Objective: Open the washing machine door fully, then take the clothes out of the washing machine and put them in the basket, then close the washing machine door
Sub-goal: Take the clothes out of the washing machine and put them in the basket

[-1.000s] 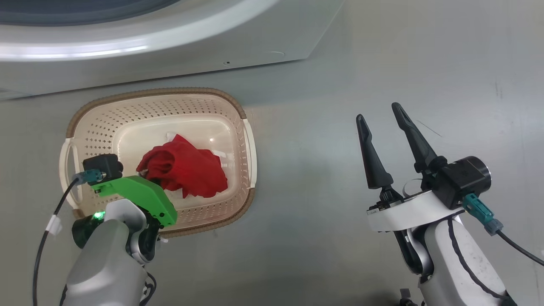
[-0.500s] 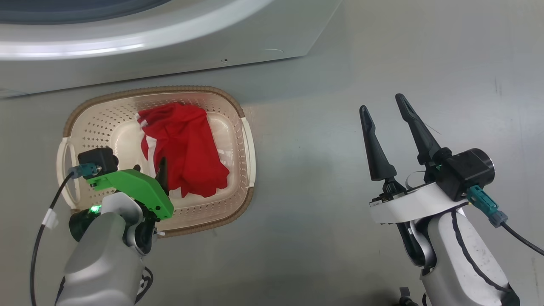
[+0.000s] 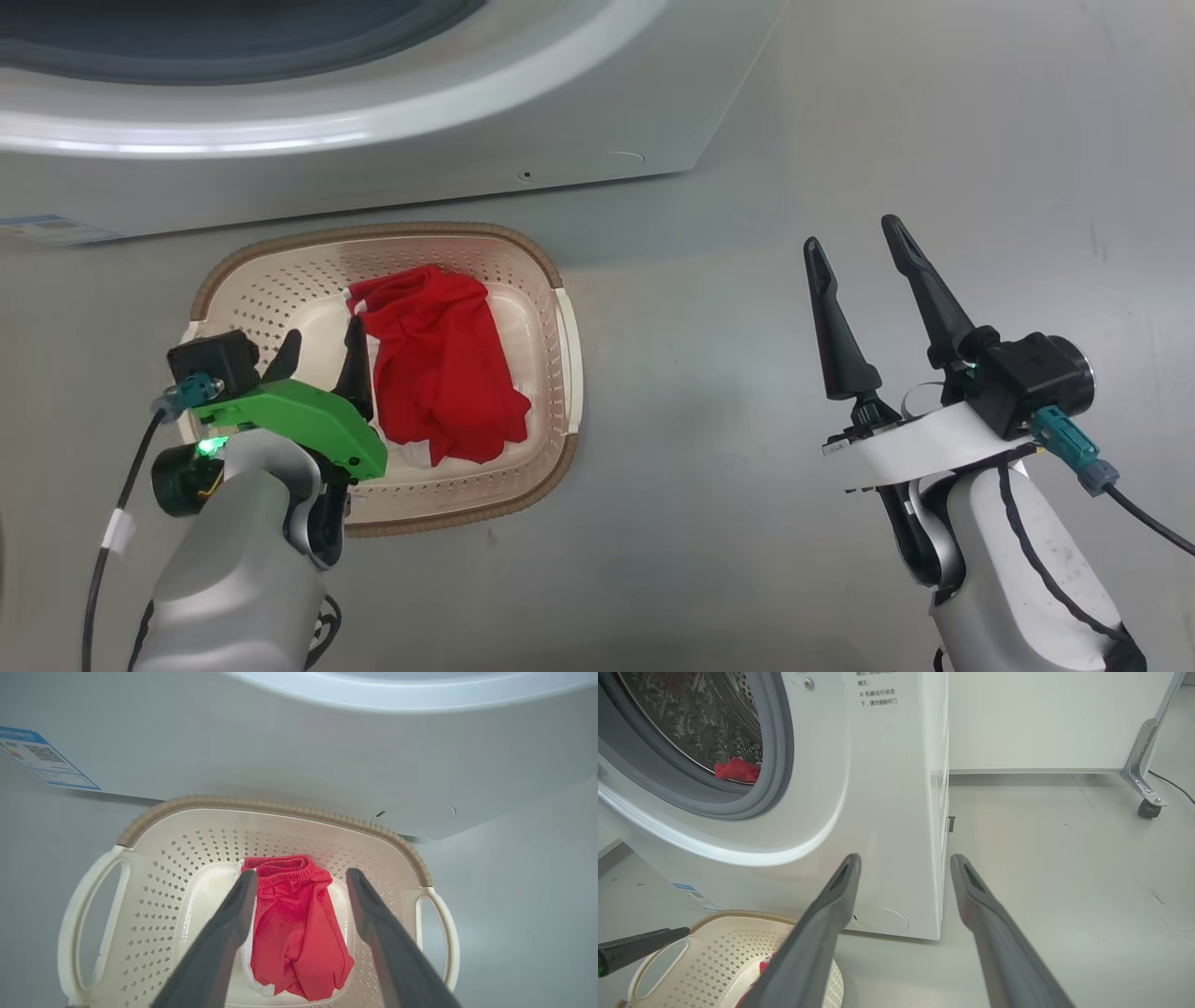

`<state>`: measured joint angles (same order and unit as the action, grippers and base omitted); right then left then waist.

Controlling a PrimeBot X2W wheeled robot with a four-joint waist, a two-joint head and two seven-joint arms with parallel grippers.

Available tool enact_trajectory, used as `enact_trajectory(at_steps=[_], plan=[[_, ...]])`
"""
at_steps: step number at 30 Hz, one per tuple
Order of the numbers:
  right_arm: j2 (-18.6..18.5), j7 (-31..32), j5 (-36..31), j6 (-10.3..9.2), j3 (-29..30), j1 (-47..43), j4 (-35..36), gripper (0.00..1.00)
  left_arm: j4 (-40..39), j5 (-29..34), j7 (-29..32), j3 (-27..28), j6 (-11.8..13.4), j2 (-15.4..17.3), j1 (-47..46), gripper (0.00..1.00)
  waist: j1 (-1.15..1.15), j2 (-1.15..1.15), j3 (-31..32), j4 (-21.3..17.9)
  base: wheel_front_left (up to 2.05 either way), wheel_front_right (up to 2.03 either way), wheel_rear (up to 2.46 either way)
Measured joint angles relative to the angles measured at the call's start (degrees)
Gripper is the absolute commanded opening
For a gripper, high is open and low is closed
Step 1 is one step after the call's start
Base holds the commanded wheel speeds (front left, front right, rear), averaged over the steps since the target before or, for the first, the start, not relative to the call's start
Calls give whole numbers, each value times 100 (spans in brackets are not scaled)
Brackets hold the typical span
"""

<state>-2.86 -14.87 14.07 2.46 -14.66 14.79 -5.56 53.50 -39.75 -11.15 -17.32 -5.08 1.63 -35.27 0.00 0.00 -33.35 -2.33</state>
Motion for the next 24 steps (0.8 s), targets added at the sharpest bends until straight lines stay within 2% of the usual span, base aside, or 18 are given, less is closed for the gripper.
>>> enact_trajectory(at_steps=[3,16,24], plan=[[0,0,-9,0,60,-9,-58,100,-59,22,-277,-33,-25,-2,8,100,0,0,138,51,0,0,0],[1,0,-53,-16,304,-325,-218,100,-724,333,-331,-157,-85,-10,260,100,0,0,813,305,0,0,0],[2,0,-64,-58,452,-582,-312,100,-1727,723,-330,140,-76,26,503,100,0,0,1268,435,0,0,0]])
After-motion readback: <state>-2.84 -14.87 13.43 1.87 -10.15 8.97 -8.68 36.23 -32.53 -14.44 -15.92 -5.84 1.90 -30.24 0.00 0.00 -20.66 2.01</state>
